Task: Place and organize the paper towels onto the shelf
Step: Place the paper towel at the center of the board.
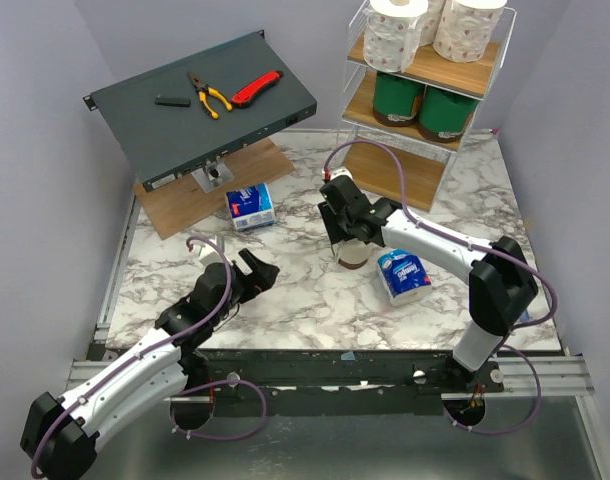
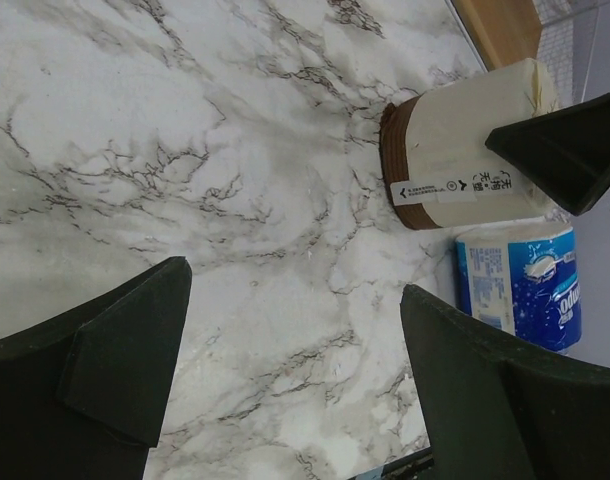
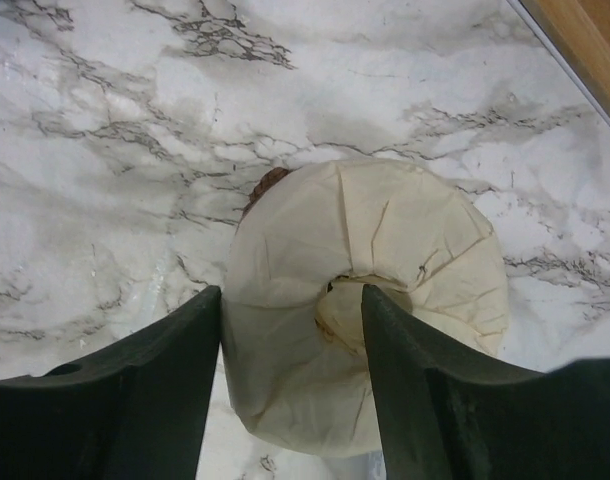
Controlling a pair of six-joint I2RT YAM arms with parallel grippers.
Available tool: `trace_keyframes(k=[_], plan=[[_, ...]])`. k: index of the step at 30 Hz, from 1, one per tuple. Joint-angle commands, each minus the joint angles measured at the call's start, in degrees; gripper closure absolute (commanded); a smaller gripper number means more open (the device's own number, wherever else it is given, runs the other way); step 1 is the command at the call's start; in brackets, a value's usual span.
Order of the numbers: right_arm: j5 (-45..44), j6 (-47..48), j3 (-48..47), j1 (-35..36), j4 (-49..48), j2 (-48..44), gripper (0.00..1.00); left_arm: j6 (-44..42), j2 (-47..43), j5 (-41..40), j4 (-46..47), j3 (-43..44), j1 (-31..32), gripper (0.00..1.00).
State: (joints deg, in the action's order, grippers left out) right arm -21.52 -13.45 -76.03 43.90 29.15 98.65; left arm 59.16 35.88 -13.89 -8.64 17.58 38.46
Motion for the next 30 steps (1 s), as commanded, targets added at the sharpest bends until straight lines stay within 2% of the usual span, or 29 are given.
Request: trace_keyframes(k=[1, 10, 23, 30], plan=[[0.5, -0.9, -1.4, 0.3, 4.4, -3.6, 0.37, -1.0, 0.8, -0.5, 1.7, 2.4, 0.7, 0.11], [2.6, 0.0, -0.5, 0.4, 6.9, -5.4, 0.38, -2.2, 5.1, -0.3, 3.2, 5.0, 1.2, 0.11], [4.4, 0.9, -4.7, 0.4, 6.0, -0.7, 0.36, -2.2, 9.1, -1.0, 4.2, 7.7, 2.7, 0.11], [5.2, 0.6, -3.9, 0.4, 5.2, 1.6, 0.37, -1.9, 9.8, -1.2, 4.7, 7.6, 3.2, 0.11]])
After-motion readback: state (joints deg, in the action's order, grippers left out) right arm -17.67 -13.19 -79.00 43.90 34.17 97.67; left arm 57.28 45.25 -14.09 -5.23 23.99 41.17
